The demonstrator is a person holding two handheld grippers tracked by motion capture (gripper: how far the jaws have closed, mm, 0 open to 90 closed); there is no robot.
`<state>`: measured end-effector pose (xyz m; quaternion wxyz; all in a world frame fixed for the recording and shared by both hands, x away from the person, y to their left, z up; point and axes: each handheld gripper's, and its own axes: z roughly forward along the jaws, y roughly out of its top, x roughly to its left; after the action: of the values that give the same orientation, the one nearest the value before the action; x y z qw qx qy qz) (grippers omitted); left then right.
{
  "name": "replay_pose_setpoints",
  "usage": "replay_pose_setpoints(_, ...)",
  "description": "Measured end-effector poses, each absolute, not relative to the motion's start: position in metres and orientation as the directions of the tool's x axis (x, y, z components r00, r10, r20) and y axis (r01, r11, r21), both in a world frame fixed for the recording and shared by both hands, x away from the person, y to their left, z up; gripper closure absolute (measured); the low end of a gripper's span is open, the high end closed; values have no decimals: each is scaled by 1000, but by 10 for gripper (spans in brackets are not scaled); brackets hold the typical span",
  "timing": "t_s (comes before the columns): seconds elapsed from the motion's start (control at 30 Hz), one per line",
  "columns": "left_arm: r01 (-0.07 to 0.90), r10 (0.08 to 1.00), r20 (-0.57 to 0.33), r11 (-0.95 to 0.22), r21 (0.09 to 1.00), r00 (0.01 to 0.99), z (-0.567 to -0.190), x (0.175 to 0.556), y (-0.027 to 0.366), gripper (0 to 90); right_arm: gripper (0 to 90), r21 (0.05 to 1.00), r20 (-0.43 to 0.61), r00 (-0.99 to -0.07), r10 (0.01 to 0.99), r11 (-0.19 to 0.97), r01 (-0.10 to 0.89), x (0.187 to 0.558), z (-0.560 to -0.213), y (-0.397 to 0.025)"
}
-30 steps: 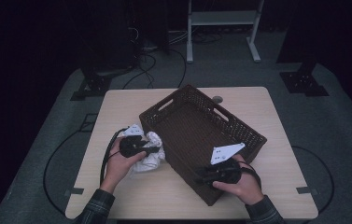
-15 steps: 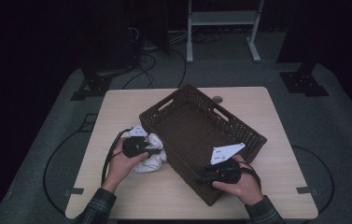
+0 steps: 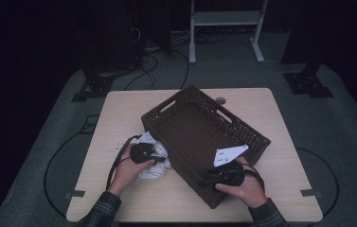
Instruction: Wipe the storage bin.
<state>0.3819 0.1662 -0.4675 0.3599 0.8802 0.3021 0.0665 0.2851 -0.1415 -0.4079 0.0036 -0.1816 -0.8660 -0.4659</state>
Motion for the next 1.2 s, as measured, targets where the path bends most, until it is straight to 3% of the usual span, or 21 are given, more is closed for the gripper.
replay_pose_setpoints(0.23, 490, 580, -93, -578, 653, 809, -475, 382, 167, 688, 647, 806, 176, -934, 311, 500, 318, 285, -408, -141)
replay_pose_setpoints(0.83, 411, 539, -105, -486, 771, 836, -434, 361, 168, 689, 647, 805, 177, -934, 311, 500, 319, 285, -408, -141)
replay_pose_setpoints(1.2, 415, 531, -111, -497, 762, 840, -435, 362, 163, 688, 647, 805, 179, -933, 311, 499, 320, 285, -408, -141)
